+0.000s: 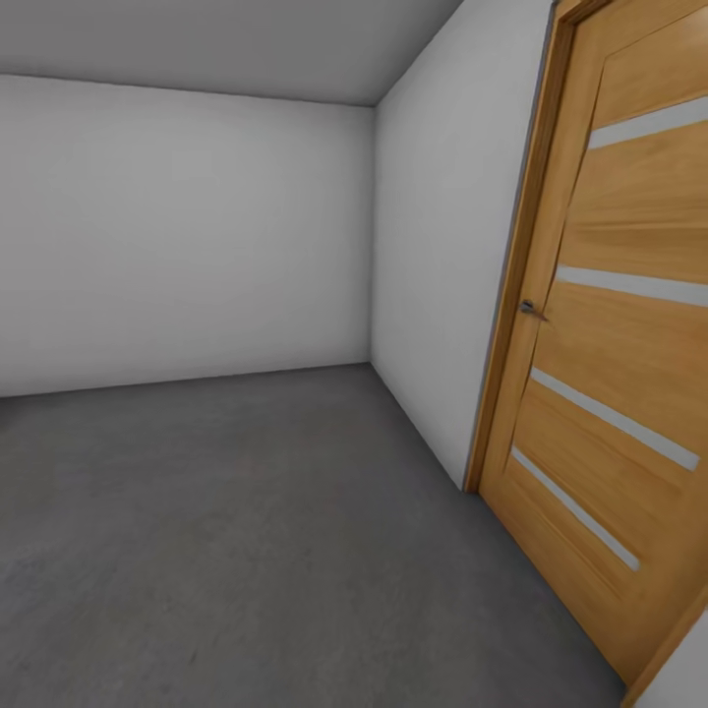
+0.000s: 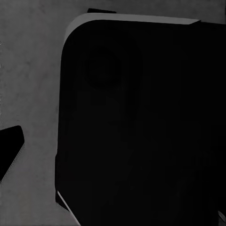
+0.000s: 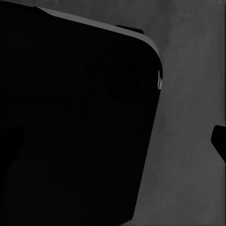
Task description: Move the two storage containers from the living room to the garage. In the garage, place one container on the floor and stack the other container on top of it (either order is fine).
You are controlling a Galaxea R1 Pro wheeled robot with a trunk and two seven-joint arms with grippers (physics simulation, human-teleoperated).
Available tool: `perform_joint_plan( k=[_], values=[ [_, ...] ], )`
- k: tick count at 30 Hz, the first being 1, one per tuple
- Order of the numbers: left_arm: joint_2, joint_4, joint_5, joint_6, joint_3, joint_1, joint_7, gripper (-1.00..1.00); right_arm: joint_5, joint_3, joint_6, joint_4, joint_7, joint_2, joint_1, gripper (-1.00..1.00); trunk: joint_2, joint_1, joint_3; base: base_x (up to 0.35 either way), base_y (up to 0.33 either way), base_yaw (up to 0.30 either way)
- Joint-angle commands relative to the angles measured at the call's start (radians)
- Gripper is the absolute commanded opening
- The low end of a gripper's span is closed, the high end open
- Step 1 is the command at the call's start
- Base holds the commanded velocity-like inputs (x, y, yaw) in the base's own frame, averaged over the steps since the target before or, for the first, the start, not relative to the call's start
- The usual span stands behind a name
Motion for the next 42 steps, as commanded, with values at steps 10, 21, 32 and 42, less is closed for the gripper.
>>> perform_joint_plan(
  k=[10, 21, 32, 42],
  values=[
    [0.000, 0.000, 0.009, -0.002, 0.000, 0.000, 0.000, 1.00, -0.009, 0.008, -0.003, 0.000, -0.003, -0.001, 0.000, 1.00, 0.000, 0.001, -0.001, 0.322, 0.000, 0.000],
    [0.000, 0.000, 0.010, -0.002, 0.000, 0.000, 0.000, 1.00, -0.009, 0.008, -0.003, 0.000, -0.003, 0.000, 0.000, 1.00, 0.000, 0.001, -0.001, 0.323, 0.000, 0.000],
    [0.000, 0.000, 0.010, -0.002, 0.000, 0.000, 0.000, 1.00, -0.009, 0.008, -0.004, 0.000, -0.003, 0.000, 0.000, 1.00, 0.000, 0.001, -0.001, 0.322, 0.000, 0.000],
    [0.000, 0.000, 0.010, -0.002, 0.000, 0.000, 0.000, 1.00, -0.009, 0.008, -0.004, 0.000, -0.003, 0.000, 0.000, 1.00, 0.000, 0.001, -0.001, 0.322, 0.000, -0.007]
  ],
)
